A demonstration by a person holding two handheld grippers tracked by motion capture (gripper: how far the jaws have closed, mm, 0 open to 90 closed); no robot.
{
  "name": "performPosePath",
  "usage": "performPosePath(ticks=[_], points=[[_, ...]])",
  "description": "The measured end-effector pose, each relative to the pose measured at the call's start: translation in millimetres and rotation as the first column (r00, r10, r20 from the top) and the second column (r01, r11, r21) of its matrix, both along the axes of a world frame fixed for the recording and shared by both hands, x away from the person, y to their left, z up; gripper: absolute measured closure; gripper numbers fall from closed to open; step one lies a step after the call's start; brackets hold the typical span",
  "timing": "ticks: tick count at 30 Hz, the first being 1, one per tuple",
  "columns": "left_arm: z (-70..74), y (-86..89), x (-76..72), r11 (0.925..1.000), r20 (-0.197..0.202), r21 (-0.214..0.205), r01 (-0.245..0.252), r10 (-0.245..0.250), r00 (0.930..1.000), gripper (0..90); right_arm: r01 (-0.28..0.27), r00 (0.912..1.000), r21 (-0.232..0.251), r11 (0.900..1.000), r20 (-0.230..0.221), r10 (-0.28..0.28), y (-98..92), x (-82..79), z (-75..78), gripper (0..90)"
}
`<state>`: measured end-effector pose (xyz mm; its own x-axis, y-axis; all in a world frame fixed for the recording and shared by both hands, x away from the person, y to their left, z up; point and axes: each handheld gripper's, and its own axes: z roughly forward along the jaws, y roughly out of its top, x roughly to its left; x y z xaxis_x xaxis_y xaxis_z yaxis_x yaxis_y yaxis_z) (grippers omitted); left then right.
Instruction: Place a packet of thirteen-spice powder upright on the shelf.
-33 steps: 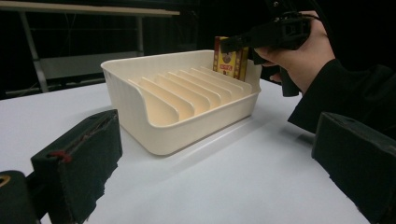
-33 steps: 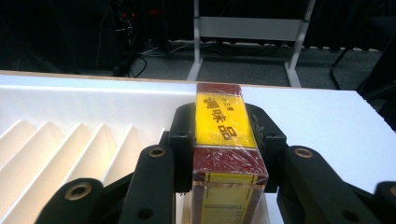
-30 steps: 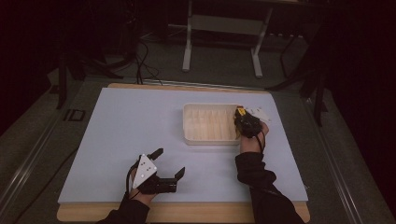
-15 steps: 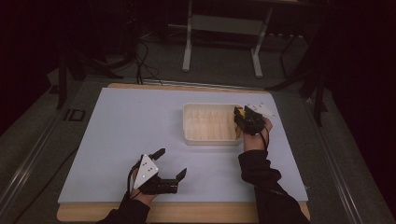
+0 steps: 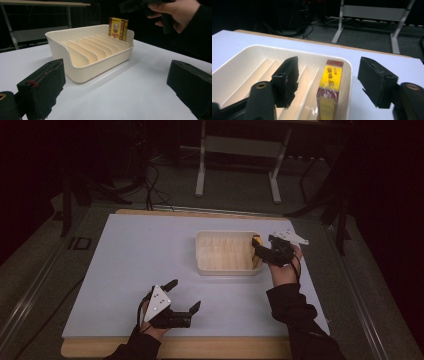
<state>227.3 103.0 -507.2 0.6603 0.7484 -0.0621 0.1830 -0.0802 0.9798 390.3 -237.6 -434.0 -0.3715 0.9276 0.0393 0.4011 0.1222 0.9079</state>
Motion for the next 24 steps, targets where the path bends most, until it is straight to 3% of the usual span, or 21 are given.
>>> performPosePath(ticks=[7,14,24], points=[[-0.1,-0.4,-0.2,1.0000,-0.001,0.003,0.000,0.000,1.0000,3.0,-0.096,0.9950,0.036,0.9948,0.033,0.094,-7.6,-23.0,6.0,14.0],[-0.6,-0.9,0.2,1.0000,-0.004,0.000,0.002,-0.002,1.0000,3.0,-0.188,0.9817,0.054,0.9807,0.040,0.186,-10.5,-44.4,8.1,11.9],[-0.1,0.1,-0.1,1.0000,-0.004,0.000,0.004,-0.004,1.0000,3.0,-0.255,0.9668,0.032,0.9664,0.025,0.254,-15.4,-68.3,-2.9,12.7]])
